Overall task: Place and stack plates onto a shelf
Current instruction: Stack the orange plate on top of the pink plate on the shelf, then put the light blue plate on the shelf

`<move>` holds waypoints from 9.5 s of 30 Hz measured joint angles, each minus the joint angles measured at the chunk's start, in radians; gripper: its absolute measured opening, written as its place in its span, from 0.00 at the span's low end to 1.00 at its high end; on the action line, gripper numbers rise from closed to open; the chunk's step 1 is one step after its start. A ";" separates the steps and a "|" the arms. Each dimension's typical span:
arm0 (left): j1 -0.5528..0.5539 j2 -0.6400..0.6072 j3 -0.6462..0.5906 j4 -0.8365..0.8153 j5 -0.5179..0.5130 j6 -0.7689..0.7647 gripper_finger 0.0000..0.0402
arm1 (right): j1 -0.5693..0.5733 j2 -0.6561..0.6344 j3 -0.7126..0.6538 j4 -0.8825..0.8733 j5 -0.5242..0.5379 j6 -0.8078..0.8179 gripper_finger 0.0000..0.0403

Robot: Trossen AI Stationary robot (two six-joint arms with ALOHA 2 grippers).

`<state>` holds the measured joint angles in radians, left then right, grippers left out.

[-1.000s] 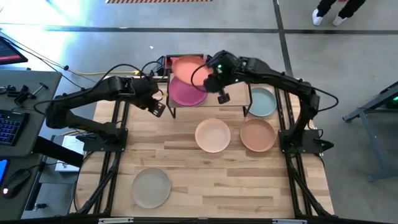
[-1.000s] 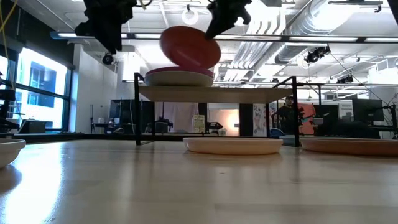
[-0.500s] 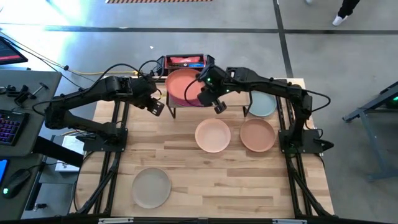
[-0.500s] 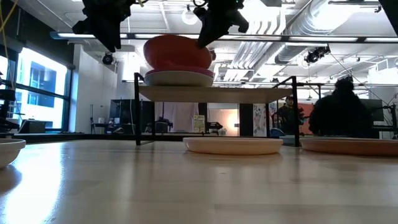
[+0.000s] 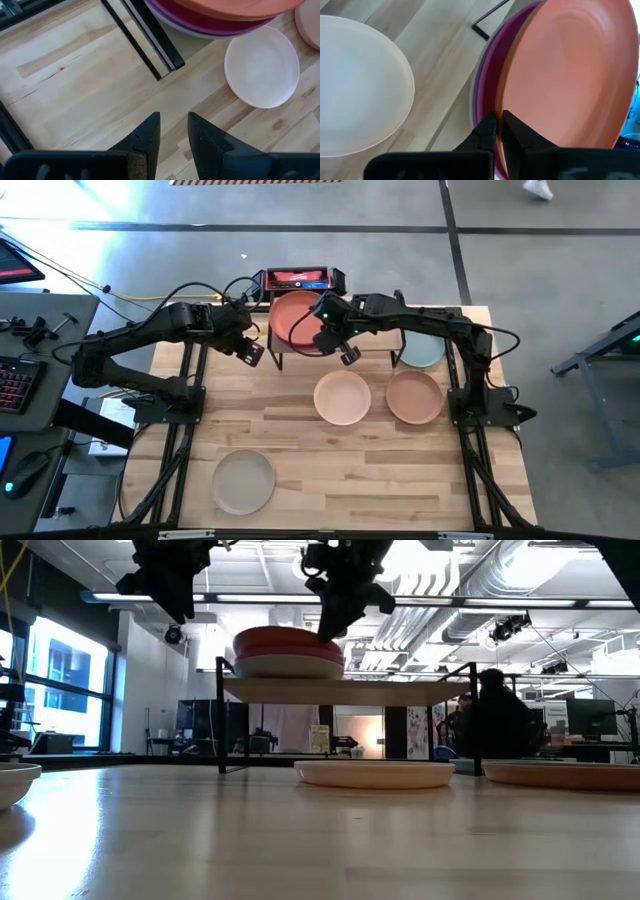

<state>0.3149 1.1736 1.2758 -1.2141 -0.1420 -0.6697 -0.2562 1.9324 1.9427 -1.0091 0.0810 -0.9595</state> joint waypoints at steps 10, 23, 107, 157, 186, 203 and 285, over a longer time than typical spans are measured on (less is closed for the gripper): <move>0.000 0.000 0.000 0.000 0.000 0.008 0.22 | -0.001 0.000 0.000 0.007 0.016 0.009 0.00; 0.000 0.000 0.000 0.000 0.001 0.012 0.22 | -0.001 0.000 0.000 0.044 0.052 0.016 0.20; -0.042 0.001 -0.004 0.000 0.049 0.151 0.22 | -0.465 -0.777 -0.962 -0.100 -0.010 1.121 0.23; -0.041 0.002 -0.003 0.000 0.035 0.150 0.22 | -0.917 -0.379 -0.741 0.336 -0.156 0.871 0.23; -0.041 0.002 -0.003 0.000 0.023 0.150 0.22 | -0.905 -0.248 -0.819 0.109 -0.029 0.582 0.23; -0.040 0.002 -0.003 0.000 0.022 0.147 0.22 | -0.904 -0.247 -0.893 0.266 0.023 0.600 0.23; -0.041 0.002 -0.003 0.000 0.001 0.124 0.22 | -0.849 -0.205 -0.821 0.131 0.174 0.813 0.00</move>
<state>0.2741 1.1755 1.2728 -1.2137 -0.1413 -0.5461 -1.1050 1.7275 1.1216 -0.8778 0.2546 -0.1461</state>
